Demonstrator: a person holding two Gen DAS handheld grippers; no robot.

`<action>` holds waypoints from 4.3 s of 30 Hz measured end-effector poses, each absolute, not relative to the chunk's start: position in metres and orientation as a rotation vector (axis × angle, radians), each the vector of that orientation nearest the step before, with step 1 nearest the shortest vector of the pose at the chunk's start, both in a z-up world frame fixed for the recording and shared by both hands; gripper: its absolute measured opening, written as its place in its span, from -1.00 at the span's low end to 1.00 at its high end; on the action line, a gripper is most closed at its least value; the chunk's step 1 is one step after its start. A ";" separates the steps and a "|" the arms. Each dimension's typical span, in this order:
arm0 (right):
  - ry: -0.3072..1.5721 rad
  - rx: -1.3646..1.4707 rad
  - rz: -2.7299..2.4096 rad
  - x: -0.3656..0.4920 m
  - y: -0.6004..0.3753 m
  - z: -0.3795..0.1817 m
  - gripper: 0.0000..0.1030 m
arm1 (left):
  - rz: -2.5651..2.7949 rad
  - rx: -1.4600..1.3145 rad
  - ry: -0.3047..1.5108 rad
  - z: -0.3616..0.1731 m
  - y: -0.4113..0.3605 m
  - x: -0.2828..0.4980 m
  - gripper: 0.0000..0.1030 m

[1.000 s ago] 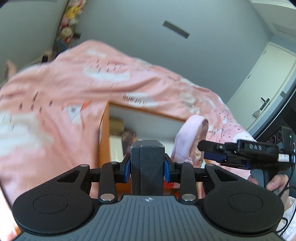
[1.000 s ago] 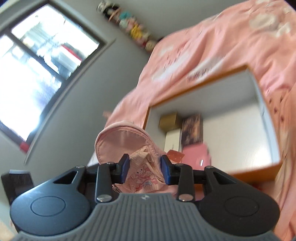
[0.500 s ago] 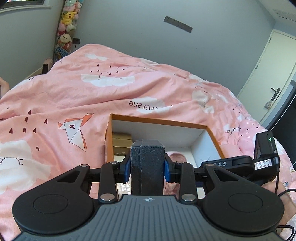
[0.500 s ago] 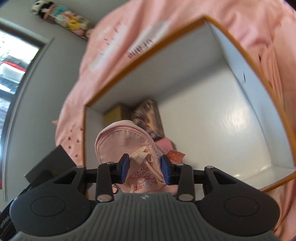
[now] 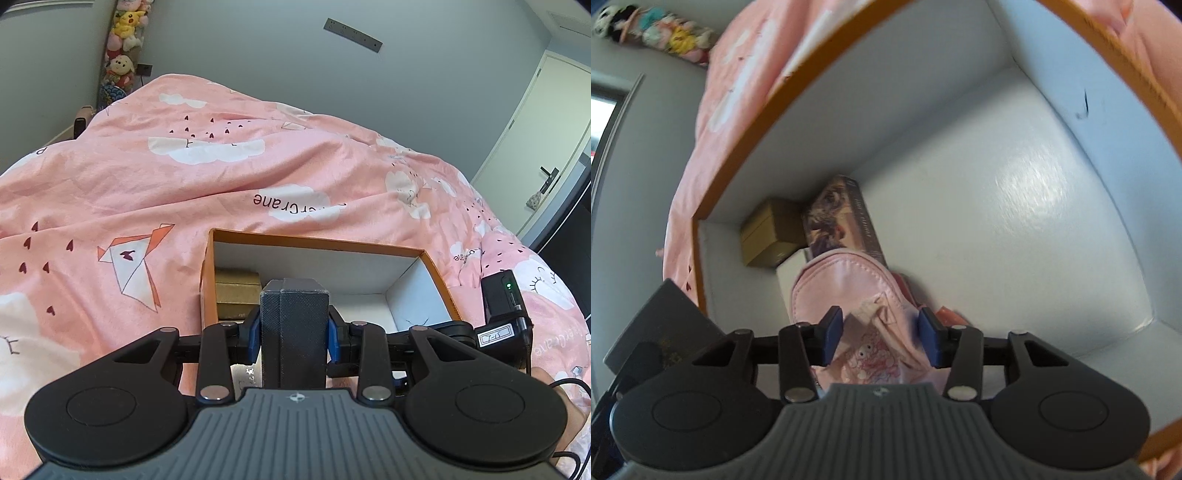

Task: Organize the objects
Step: 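Lower the pink pouch into the orange box and open the right tool, then lower the gray box beside the PHOTO CARD box and open the left tool, then withdraw both tools from the orange box toward the plush toys, then grasp the white penguin plush with the right tool while the left tool grasps the duck plush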

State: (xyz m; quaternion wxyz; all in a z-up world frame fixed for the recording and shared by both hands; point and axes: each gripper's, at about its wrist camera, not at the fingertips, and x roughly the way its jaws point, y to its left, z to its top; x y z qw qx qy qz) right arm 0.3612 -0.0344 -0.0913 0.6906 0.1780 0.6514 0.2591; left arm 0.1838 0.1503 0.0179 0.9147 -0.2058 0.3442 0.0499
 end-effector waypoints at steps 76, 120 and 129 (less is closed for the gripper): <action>1.062 -0.570 0.911 0.382 0.018 -0.075 -0.56 | -0.049 -0.399 0.900 -0.023 0.132 0.291 0.01; 0.909 -0.153 0.579 0.191 -0.183 -0.024 -0.04 | 0.018 0.284 0.597 0.015 0.096 0.023 0.54; 0.985 -0.310 0.668 0.165 -0.186 -0.052 0.20 | -0.238 0.213 0.641 0.004 0.040 0.056 0.57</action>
